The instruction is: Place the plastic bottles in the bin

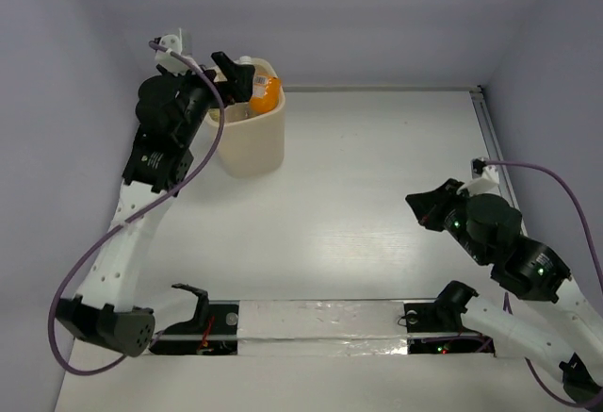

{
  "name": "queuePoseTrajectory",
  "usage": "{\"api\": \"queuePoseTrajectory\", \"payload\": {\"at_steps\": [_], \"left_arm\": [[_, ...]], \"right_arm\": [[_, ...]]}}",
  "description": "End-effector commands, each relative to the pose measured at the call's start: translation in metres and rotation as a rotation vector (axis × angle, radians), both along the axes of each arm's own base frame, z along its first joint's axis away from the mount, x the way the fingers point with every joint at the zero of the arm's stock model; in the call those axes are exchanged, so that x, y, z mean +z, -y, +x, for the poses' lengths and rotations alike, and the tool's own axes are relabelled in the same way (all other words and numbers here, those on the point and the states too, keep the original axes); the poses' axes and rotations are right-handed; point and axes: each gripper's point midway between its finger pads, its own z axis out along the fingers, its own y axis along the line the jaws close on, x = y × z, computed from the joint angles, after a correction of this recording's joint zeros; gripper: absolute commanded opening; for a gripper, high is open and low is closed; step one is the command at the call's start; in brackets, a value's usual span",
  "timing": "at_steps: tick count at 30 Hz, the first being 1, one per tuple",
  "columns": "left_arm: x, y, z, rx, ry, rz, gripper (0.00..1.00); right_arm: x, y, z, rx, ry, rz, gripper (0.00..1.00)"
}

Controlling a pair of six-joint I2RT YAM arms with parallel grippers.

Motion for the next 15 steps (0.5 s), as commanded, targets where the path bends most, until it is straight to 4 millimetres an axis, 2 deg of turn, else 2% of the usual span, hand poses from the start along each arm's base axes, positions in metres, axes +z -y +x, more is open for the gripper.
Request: {"api": "queuePoseTrajectory", "payload": {"at_steps": [1,2,4,5,6,7,8,10,11,12,13,14,15], "left_arm": [[0.033,-0.006,-0.045,-0.035,0.018,-0.073,0.99],[0.042,-0.01,-0.063,-0.037,0.016,-0.127,0.99],[0.027,-0.012,-0.082,-0.048,-0.065,-0.16,0.99],[0.034,-0.016,-0.102,-0.053,-0.059,-0.216,0.99],[0.031,-0.018,-0.111,-0.053,-0.072,-0.238,0.99],[0.02,-0.019,-0.116,-0.052,-0.092,-0.248,0.99],[0.028,-0.025,-0.135,-0.058,-0.053,-0.269,0.99],[0.019,-0.032,-0.146,-0.035,-0.074,-0.287,0.99],[0.022,-0.039,-0.157,-0.015,-0.055,-0.295,0.99],[0.02,-0.043,-0.161,0.001,-0.059,-0.294,0.99],[0.01,-0.046,-0.164,0.019,-0.089,-0.285,0.99],[0.008,-0.05,-0.17,0.029,-0.088,-0.286,0.99],[-0.002,-0.051,-0.173,0.034,-0.12,-0.278,0.99]], "right_arm": [[0.07,0.011,0.0,-0.023,0.171,0.071,0.0],[0.08,0.015,-0.001,-0.027,0.194,0.079,0.0],[0.103,0.027,-0.006,-0.051,0.247,0.095,0.0],[0.129,0.036,-0.013,-0.063,0.295,0.135,0.1],[0.142,0.044,-0.017,-0.08,0.327,0.153,0.19],[0.154,0.05,-0.02,-0.089,0.362,0.16,0.35],[0.171,0.058,-0.025,-0.105,0.397,0.187,0.73],[0.182,0.069,-0.027,-0.145,0.422,0.203,0.94],[0.185,0.072,-0.028,-0.155,0.428,0.209,0.99],[0.186,0.074,-0.028,-0.165,0.431,0.211,0.99],[0.183,0.076,-0.027,-0.179,0.429,0.212,0.99],[0.18,0.076,-0.026,-0.182,0.425,0.213,0.99],[0.171,0.072,-0.022,-0.179,0.409,0.2,0.99]]}}
